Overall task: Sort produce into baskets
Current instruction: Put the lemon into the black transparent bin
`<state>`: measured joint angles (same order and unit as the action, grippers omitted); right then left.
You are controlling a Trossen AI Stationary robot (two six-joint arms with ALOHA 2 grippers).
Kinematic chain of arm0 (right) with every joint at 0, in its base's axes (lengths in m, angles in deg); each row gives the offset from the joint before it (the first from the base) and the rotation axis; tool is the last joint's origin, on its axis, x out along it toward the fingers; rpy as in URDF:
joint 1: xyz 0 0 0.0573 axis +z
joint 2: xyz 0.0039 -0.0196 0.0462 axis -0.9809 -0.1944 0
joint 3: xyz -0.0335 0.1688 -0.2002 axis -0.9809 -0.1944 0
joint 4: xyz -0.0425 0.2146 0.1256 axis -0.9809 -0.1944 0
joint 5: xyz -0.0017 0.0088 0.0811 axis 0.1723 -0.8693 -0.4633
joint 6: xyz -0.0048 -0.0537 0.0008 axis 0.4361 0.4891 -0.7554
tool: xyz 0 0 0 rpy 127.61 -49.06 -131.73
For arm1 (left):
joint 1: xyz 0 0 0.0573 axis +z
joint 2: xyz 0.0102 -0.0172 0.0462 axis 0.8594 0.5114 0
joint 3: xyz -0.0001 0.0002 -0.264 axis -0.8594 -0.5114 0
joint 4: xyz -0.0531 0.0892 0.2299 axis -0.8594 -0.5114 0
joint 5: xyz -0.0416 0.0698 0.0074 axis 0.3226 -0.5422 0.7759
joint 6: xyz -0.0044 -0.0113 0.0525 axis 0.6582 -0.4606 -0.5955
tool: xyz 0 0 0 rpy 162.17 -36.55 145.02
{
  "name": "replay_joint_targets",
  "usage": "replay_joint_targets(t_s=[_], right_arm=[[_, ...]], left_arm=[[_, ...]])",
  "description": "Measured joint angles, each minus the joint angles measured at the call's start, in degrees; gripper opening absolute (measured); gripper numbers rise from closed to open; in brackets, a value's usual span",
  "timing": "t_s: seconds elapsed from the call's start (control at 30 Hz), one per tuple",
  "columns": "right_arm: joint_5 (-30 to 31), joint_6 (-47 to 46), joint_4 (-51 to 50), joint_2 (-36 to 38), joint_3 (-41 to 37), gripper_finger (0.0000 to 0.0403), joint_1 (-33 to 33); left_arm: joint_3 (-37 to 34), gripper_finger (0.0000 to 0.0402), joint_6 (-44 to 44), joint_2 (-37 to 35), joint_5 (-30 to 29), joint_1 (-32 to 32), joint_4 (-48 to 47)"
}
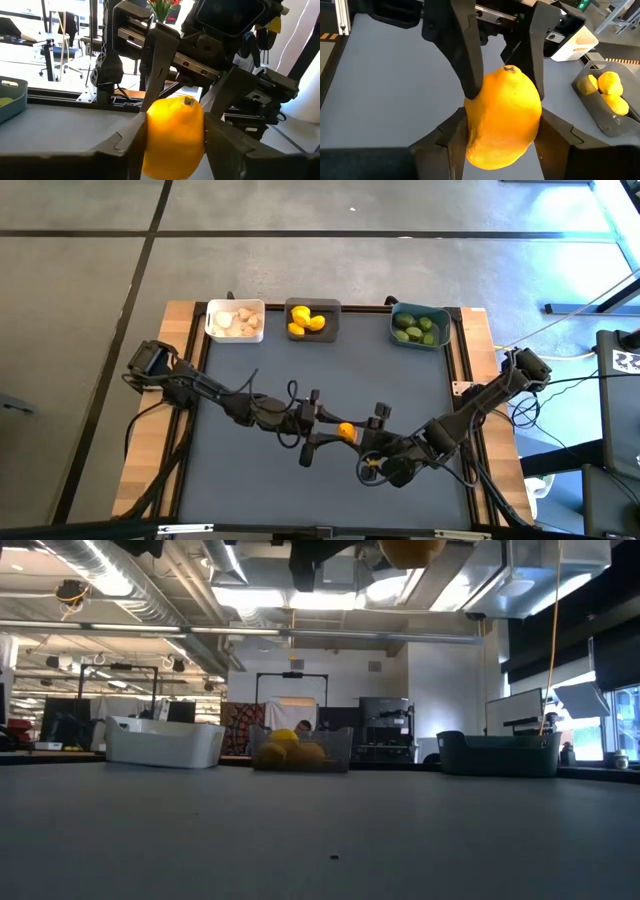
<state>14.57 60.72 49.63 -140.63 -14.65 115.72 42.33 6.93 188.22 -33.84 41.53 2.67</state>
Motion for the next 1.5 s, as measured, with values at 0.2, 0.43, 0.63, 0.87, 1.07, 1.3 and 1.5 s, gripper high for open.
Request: replay_joint_targets(t_s=[0.2,0.43,0.63,0.87,1.07,1.3,1.5], right_arm=[[-0.62,-0.35,-0.08,0.00,-0.04,0.0203,-1.02],[-2.86,-1.23,-3.84,0.53,0.02,0.0296,-1.15],[-12.39,-14.87,-16.69,3.24,0.13,0.0323,-0.46],[-14.87,-33.16,-31.82,1.99,0.13,0.0318,1.73],[-15.27,-40.87,-37.99,-1.06,0.11,0.0303,2.05],[-15.29,-41.35,-38.75,-3.90,0.09,0.0288,2.05],[-15.16,-41.33,-38.28,-4.72,0.09,0.0285,2.05]], left_arm=[[0.00,0.0157,-0.68,0.00,-0.06,0.02,-0.27],[0.00,0.0159,-1.29,0.00,-0.97,0.31,-1.57],[0.00,0.0164,-1.51,-1.33,-4.23,1.39,-7.94],[-0.02,0.0165,-0.70,-4.20,-7.99,5.66,-17.18],[0.00,0.0166,-0.38,-4.26,-9.33,13.27,-21.29],[-0.02,0.0166,0.99,-4.17,-9.35,23.69,-25.02],[-0.02,0.0166,-1.75,-4.17,-9.35,31.45,-25.72]])
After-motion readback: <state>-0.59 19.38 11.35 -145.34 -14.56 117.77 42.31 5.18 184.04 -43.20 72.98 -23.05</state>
